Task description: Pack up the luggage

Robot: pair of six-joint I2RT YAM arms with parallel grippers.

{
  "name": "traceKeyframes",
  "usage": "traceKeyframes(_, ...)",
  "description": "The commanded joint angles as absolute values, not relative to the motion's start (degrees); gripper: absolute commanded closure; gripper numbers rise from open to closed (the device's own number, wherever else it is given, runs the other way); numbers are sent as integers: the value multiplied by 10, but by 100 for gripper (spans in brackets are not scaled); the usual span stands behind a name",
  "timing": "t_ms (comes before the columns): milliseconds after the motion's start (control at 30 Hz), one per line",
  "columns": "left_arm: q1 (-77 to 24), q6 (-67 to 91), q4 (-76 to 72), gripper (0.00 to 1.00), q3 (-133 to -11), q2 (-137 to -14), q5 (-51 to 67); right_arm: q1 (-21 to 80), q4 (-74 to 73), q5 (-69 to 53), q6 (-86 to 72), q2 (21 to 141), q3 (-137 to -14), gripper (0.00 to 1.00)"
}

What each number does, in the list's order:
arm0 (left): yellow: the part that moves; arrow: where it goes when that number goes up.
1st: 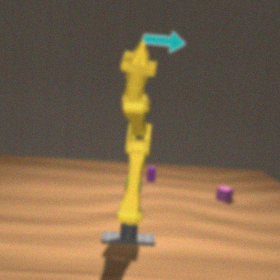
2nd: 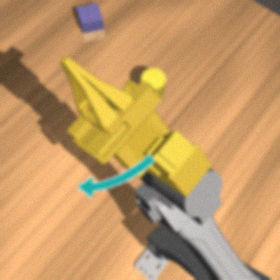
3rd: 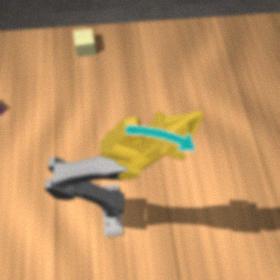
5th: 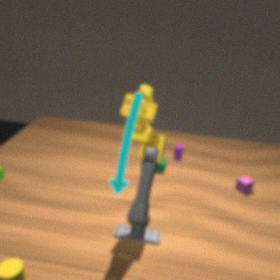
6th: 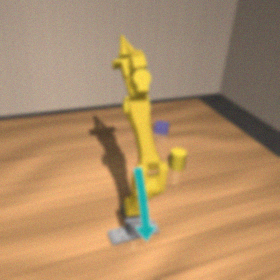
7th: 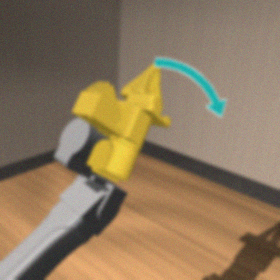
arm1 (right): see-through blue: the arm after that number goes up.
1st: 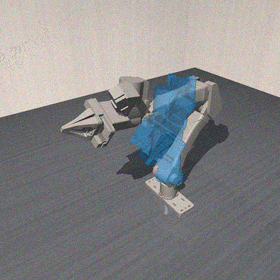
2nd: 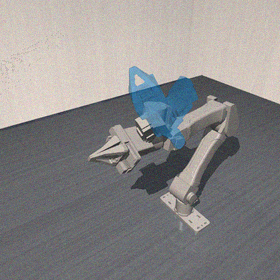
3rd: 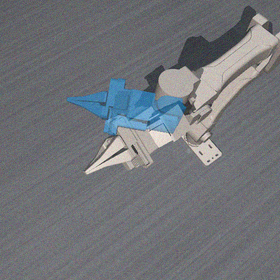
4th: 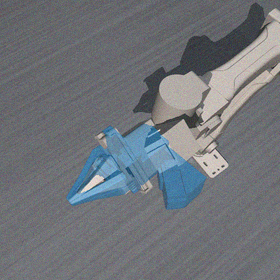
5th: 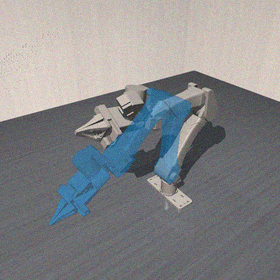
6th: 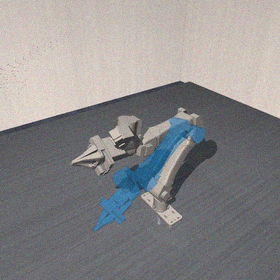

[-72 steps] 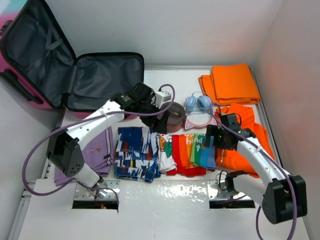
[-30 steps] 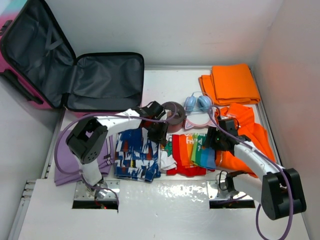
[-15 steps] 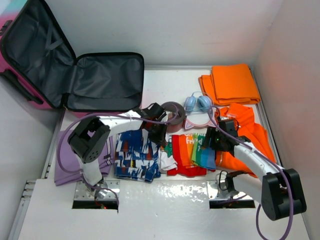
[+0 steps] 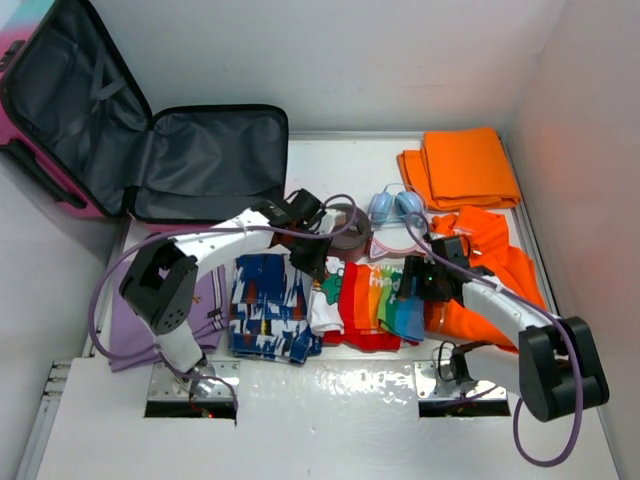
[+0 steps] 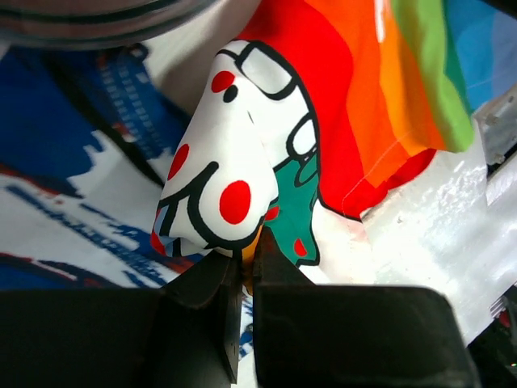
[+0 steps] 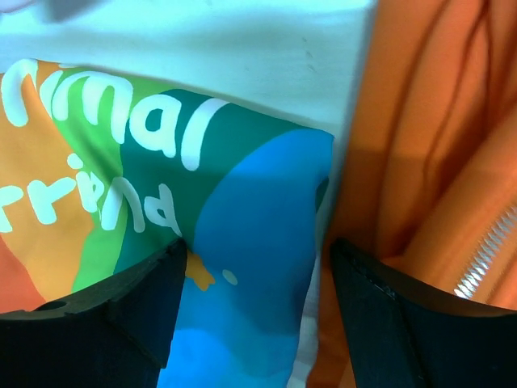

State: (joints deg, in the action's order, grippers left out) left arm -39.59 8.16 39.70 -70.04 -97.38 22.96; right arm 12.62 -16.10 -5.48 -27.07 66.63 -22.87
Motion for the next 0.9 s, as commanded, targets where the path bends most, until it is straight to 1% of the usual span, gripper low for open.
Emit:
traceKeyframes(0, -374, 62, 401, 100, -688, -967, 243, 132, -125, -85, -284, 689, -216, 30)
traceKeyframes(67, -373, 61, 396, 100, -689, -976, 249, 132, -102, -98, -295, 693, -203, 32)
traceKeyframes(167, -373, 67, 383, 100, -686, -982, 261, 137, -77, -104, -302, 702, -183, 40)
traceKeyframes(300, -373, 70, 371, 100, -688, -986, 265, 150, -68, -108, -303, 726, -185, 59)
traceKeyframes(333, -373, 69, 372, 100, -691, -987, 263, 154, -69, -107, -302, 728, -189, 72)
traceKeyframes(367, -374, 67, 373, 100, -693, -986, 259, 157, -78, -99, -301, 728, -202, 73)
traceKeyframes(400, -373, 60, 380, 100, -701, -985, 249, 167, -95, -85, -299, 727, -214, 67)
traceKeyframes(433, -372, 54, 385, 100, -707, -980, 241, 174, -138, -68, -283, 723, -229, 60)
traceKeyframes(500, -369, 34, 400, 100, -713, -972, 210, 189, -176, -16, -266, 712, -272, 43)
traceKeyframes(567, -356, 20, 412, 100, -728, -966, 195, 192, -214, 13, -244, 701, -302, 34)
traceKeyframes(667, -339, 4, 446, 100, -756, -964, 189, 194, -229, 23, -221, 674, -323, 33)
traceKeyframes(733, -331, -16, 460, 100, -759, -959, 189, 193, -201, 2, -218, 670, -323, 32)
traceKeyframes(767, -327, -16, 462, 100, -757, -955, 192, 194, -187, -18, -222, 675, -314, 30)
traceKeyframes(800, -324, -18, 463, 100, -754, -955, 199, 194, -172, -54, -229, 693, -308, 29)
traceKeyframes(867, -318, -18, 463, 100, -742, -957, 192, 194, -130, -79, -258, 717, -285, 29)
